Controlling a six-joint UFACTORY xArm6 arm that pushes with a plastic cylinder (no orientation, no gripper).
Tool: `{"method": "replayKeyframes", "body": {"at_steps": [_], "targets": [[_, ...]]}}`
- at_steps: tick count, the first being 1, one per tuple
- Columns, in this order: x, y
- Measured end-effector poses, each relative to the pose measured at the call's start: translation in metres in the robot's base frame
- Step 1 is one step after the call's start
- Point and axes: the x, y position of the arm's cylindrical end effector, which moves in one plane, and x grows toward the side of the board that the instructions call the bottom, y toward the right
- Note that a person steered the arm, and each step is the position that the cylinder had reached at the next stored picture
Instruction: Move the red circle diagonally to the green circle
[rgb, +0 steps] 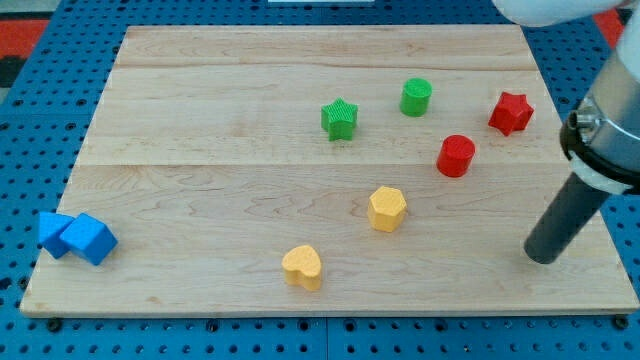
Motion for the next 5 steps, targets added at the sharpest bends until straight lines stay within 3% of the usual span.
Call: {"method": "replayKeyframes", "body": {"at_steps": [2, 5], "targets": [[-0.021, 0.099], [-0.115, -0.026]]}}
